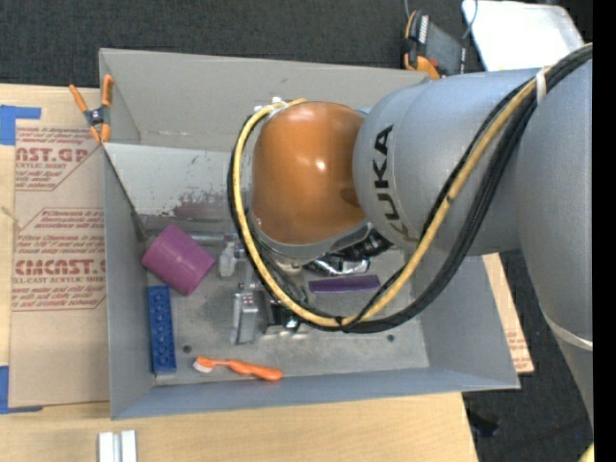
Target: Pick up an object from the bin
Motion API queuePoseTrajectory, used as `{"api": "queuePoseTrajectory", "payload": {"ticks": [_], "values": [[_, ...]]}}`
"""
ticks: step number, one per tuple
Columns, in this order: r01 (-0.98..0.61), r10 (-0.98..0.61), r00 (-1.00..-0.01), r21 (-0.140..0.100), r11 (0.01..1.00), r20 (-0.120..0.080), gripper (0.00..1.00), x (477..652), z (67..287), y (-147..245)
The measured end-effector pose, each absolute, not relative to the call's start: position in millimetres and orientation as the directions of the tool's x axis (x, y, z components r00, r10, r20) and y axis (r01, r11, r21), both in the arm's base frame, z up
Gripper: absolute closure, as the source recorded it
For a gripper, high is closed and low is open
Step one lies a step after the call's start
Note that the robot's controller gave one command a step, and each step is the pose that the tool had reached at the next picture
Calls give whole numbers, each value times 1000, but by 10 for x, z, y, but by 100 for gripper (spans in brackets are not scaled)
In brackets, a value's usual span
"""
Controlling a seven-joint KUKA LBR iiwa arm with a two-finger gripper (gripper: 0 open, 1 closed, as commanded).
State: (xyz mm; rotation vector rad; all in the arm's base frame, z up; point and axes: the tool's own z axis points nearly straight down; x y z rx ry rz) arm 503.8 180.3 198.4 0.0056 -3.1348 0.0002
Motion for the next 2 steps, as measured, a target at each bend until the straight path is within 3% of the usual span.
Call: {"api": "queuePoseTrajectory", "payload": {"ticks": [1,2], "values": [[-1,-1,-1000,1,1000,-1,0,5057,2028,1791],[-8,-8,-1000,3,1000,-2,0,4847,958,1809]]}}
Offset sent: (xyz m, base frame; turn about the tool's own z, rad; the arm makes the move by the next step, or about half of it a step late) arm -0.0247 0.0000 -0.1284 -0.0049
